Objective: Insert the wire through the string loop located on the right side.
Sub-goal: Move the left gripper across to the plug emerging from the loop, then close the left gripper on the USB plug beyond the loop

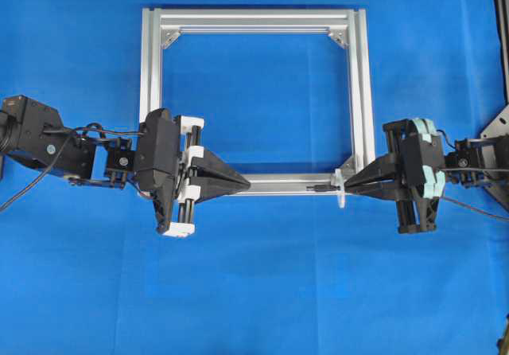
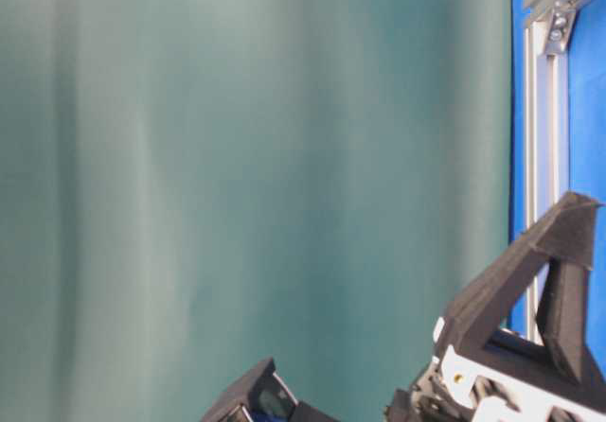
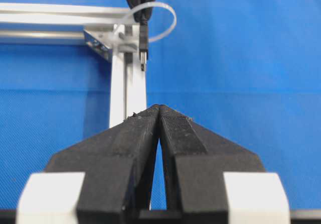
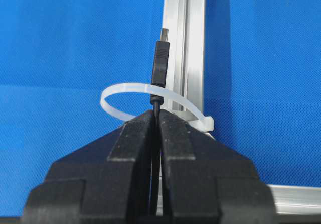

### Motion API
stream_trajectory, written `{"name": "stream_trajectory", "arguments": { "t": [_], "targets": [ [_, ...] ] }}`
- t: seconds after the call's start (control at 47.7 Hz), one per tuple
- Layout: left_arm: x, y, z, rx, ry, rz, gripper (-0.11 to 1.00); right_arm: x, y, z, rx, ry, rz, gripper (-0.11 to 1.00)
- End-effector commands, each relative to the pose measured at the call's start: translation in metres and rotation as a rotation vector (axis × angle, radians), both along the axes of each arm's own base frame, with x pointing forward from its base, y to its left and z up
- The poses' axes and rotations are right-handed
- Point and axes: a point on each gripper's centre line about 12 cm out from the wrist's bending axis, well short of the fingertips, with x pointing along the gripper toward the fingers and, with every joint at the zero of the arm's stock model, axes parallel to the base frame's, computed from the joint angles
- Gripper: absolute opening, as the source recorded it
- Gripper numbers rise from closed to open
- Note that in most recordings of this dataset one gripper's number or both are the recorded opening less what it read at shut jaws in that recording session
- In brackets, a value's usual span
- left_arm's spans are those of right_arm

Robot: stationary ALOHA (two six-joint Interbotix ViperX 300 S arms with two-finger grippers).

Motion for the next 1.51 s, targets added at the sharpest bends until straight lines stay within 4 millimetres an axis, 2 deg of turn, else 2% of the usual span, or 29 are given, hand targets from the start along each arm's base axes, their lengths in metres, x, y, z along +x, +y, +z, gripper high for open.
{"name": "stream_trajectory", "arguments": {
  "t": [0.0, 0.105, 0.21, 0.587, 0.671, 0.797, 1.133, 1.196, 1.405, 1.489],
  "targets": [
    [0.003, -0.002, 0.014, -0.005, -0.033, -0.005, 0.0, 0.006, 0.001, 0.007, 0.003, -0.034, -0.001, -0.04],
    [0.008, -0.002, 0.015, -0.005, -0.029, -0.004, 0.0, 0.006, 0.001, 0.008, 0.003, -0.035, -0.001, -0.04],
    [0.022, -0.001, 0.019, -0.006, -0.029, 0.002, 0.0, 0.006, 0.001, 0.007, 0.003, -0.034, -0.001, -0.04],
    [0.101, 0.006, 0.033, -0.013, 0.035, 0.028, 0.0, 0.006, 0.001, 0.007, 0.003, -0.032, -0.001, -0.04],
    [0.111, 0.007, 0.039, -0.015, 0.024, 0.033, 0.0, 0.006, 0.001, 0.007, 0.003, -0.034, -0.001, -0.04],
    [0.118, 0.01, 0.042, -0.017, 0.016, 0.039, 0.0, 0.006, 0.001, 0.007, 0.003, -0.034, -0.001, -0.04],
    [0.119, 0.008, 0.039, -0.016, 0.024, 0.035, 0.01, 0.006, 0.001, 0.007, 0.003, -0.032, -0.001, -0.04],
    [0.119, 0.008, 0.038, -0.016, 0.025, 0.035, 0.09, 0.006, 0.001, 0.007, 0.003, -0.035, -0.001, -0.04],
    [0.12, 0.005, 0.036, -0.014, 0.035, 0.028, 0.68, 0.006, 0.001, 0.007, 0.003, -0.034, -0.001, -0.04],
    [0.12, 0.005, 0.035, -0.013, 0.041, 0.028, 0.87, 0.006, 0.001, 0.008, 0.003, -0.035, -0.001, -0.04]
  ]
}}
